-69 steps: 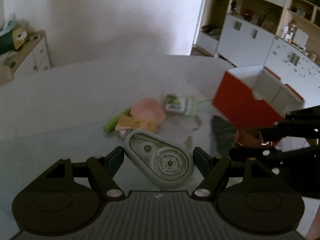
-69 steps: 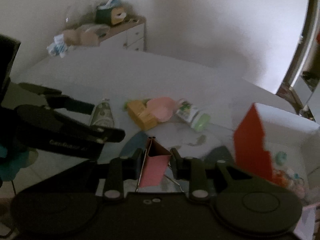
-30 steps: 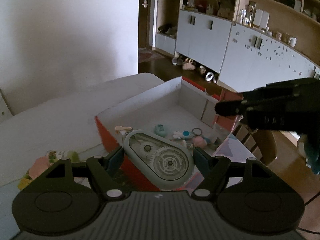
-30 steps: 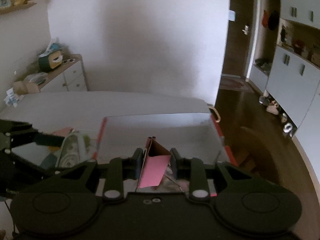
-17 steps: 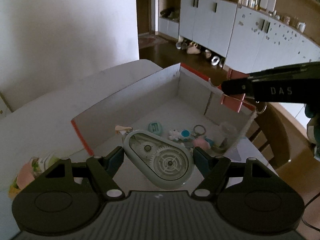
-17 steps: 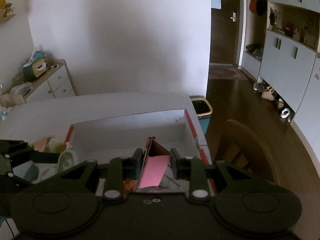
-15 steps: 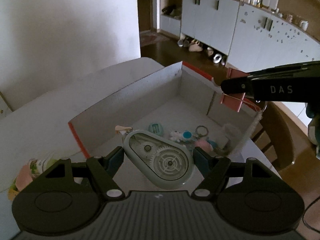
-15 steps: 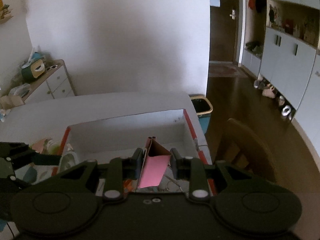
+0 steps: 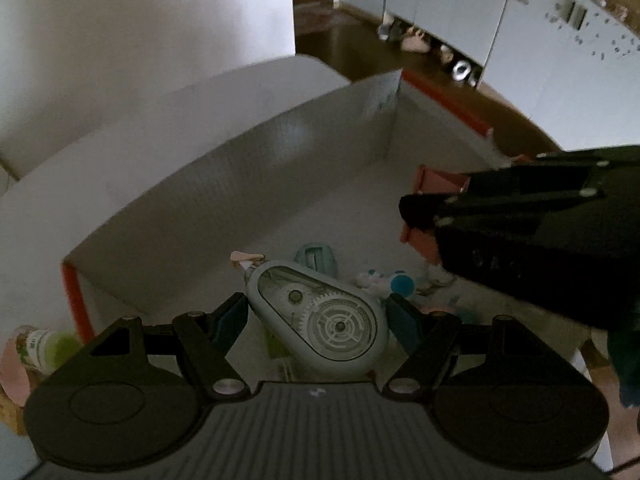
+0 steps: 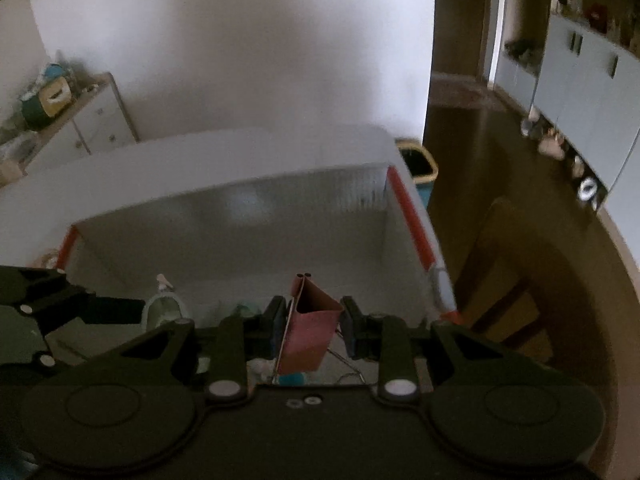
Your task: Organize rigid objects
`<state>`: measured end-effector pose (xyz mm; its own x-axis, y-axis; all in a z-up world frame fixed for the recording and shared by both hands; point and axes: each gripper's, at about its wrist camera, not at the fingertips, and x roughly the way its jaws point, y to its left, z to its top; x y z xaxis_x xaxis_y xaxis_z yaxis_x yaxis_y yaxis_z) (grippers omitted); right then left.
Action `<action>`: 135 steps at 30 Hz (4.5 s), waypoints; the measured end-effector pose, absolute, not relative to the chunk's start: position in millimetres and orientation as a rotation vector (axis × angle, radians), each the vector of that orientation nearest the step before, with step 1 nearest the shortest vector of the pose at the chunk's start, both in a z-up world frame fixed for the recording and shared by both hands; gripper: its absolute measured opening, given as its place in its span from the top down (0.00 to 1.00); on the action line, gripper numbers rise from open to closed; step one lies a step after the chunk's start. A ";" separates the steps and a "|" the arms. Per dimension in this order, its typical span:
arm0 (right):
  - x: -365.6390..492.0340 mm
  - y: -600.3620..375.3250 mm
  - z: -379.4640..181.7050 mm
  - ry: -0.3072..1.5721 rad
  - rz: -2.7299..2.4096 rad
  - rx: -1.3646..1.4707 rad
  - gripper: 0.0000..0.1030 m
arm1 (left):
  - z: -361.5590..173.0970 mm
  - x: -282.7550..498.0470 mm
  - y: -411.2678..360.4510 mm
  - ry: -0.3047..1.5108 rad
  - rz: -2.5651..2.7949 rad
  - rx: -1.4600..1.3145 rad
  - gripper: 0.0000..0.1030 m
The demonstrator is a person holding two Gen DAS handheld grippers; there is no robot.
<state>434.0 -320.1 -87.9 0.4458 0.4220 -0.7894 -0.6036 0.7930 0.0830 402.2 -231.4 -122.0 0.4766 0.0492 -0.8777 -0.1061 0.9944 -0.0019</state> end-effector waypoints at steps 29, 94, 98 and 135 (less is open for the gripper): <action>446.9 -305.4 -107.5 1.092 0.589 -0.282 0.62 | -148.0 422.3 -234.8 1.205 0.105 -0.070 0.26; 231.2 -304.2 6.0 0.783 0.677 -0.017 0.01 | -22.0 184.8 -131.0 0.720 0.061 -0.149 0.21; 213.0 -286.1 4.8 0.779 0.708 -0.013 0.01 | -18.1 158.3 -108.7 0.650 0.085 -0.139 0.21; 249.9 -66.5 -70.6 0.873 0.907 -0.465 0.17 | -156.8 157.5 49.6 0.770 0.225 -0.152 0.21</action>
